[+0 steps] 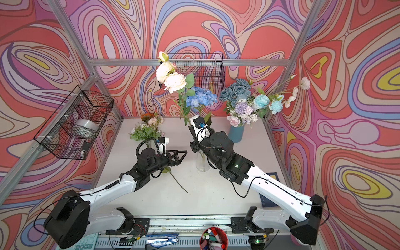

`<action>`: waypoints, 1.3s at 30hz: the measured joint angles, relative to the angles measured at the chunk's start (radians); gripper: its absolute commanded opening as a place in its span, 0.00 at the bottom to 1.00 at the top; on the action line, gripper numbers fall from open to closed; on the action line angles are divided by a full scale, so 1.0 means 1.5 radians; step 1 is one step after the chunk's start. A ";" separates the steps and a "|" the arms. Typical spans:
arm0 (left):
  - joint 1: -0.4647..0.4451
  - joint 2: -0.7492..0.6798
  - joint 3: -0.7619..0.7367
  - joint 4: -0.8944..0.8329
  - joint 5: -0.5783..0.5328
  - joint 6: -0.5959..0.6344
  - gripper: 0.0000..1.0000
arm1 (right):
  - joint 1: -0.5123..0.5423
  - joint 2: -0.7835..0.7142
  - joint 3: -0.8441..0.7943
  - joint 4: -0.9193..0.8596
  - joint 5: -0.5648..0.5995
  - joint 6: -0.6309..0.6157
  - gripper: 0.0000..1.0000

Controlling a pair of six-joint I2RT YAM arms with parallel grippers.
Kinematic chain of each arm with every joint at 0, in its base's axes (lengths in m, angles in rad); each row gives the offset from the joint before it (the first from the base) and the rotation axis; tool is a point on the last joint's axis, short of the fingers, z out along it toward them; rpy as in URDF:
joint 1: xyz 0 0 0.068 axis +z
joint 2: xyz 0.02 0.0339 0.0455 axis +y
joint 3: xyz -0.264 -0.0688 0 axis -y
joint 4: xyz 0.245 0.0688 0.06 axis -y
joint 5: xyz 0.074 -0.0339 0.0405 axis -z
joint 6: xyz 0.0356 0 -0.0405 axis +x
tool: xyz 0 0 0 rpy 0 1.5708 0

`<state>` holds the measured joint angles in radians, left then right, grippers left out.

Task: Arrange the flowers into the vase
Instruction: 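Open the left gripper while the right lifts the peach roses over the glass vase, then lower the peach roses into the clear glass vase with the right gripper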

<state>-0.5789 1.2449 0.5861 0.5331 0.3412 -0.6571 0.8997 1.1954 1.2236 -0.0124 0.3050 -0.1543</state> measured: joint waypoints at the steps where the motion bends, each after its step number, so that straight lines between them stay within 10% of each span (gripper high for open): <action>1: -0.006 0.000 0.005 -0.003 0.003 0.007 1.00 | 0.000 0.007 0.005 0.014 0.000 -0.019 0.00; 13: -0.011 -0.029 -0.015 -0.038 -0.033 0.030 1.00 | -0.025 0.087 -0.006 0.159 -0.012 -0.124 0.00; 36: -0.011 -0.060 -0.034 -0.061 -0.147 0.009 1.00 | -0.095 0.086 -0.283 0.232 -0.024 0.104 0.00; 39: -0.011 -0.060 -0.047 -0.064 -0.168 -0.001 1.00 | -0.095 0.081 -0.291 0.217 -0.013 0.115 0.11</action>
<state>-0.5957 1.1549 0.5152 0.4377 0.0895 -0.6590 0.7578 1.3174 0.7864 0.3138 0.2848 0.0181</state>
